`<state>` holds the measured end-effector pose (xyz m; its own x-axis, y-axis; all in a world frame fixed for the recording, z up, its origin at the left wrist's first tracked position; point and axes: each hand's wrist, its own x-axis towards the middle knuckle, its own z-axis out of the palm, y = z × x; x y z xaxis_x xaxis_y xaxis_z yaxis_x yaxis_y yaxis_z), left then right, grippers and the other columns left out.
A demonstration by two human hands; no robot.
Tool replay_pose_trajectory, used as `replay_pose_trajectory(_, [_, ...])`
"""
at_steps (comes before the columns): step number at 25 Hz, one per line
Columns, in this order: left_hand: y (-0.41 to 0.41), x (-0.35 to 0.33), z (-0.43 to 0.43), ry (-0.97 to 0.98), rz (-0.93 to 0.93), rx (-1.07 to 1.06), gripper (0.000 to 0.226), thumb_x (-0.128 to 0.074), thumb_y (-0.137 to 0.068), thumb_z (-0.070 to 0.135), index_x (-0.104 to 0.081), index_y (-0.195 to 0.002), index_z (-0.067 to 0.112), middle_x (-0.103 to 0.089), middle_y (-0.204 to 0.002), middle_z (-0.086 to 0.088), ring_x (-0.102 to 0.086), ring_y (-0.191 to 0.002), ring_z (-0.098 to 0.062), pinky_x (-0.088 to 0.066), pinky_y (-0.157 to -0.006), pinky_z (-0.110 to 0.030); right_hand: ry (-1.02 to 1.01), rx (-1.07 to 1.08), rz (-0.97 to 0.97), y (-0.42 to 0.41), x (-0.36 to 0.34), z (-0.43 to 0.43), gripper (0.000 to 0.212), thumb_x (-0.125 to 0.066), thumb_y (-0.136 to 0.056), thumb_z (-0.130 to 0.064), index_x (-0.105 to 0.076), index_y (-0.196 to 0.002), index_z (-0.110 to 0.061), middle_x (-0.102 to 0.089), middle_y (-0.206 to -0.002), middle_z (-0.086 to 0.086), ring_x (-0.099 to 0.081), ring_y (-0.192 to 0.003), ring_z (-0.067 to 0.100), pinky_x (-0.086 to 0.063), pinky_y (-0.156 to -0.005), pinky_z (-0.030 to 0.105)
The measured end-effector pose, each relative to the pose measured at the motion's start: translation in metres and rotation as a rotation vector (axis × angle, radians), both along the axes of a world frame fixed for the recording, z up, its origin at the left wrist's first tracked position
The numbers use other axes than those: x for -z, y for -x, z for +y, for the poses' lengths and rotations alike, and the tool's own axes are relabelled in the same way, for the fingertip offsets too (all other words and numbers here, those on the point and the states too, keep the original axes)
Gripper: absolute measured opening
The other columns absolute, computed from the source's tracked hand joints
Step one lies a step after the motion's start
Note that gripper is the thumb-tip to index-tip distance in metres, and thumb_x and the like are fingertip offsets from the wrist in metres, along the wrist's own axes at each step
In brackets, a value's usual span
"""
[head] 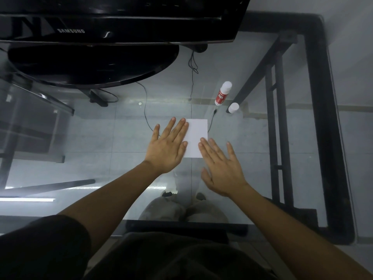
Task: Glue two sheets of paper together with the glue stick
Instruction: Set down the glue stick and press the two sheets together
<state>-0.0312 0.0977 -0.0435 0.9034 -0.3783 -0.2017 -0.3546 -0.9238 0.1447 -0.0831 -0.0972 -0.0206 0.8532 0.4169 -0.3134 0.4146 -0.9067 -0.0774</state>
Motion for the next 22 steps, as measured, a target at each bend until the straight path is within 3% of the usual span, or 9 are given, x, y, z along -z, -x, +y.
replay_pose_trajectory(12, [0.000,0.001,0.001,-0.006,-0.012,-0.003,0.059,-0.004,-0.094,0.046,-0.001,-0.147,0.020,-0.007,-0.158,0.001,0.012,-0.140,-0.014,0.003,-0.112,-0.046,0.044,0.060,-0.016,-0.017,0.006,0.008,0.066,-0.006,-0.087,-0.050,0.022,-0.138,-0.020,0.021,-0.150,-0.002,0.025,-0.137,0.016,0.034,-0.100,0.042])
replay_pose_trajectory(17, [0.000,0.002,0.002,0.003,-0.018,0.005,0.059,-0.004,-0.095,0.047,-0.001,-0.147,0.020,-0.008,-0.158,0.001,0.011,-0.140,-0.014,0.003,-0.112,-0.046,0.020,0.074,-0.033,-0.023,0.005,0.018,0.065,-0.005,-0.088,-0.049,0.017,-0.141,-0.020,0.008,-0.157,0.000,0.018,-0.141,0.017,0.031,-0.103,0.043])
replay_pose_trajectory(22, [0.000,0.003,0.001,0.003,-0.017,0.002,0.059,-0.004,-0.094,0.046,0.000,-0.147,0.020,-0.006,-0.158,0.001,0.012,-0.140,-0.014,0.003,-0.112,-0.046,0.001,0.142,-0.035,-0.028,0.007,0.017,0.066,-0.007,-0.088,-0.050,0.018,-0.141,-0.019,0.009,-0.157,0.001,0.014,-0.143,0.018,0.026,-0.105,0.043])
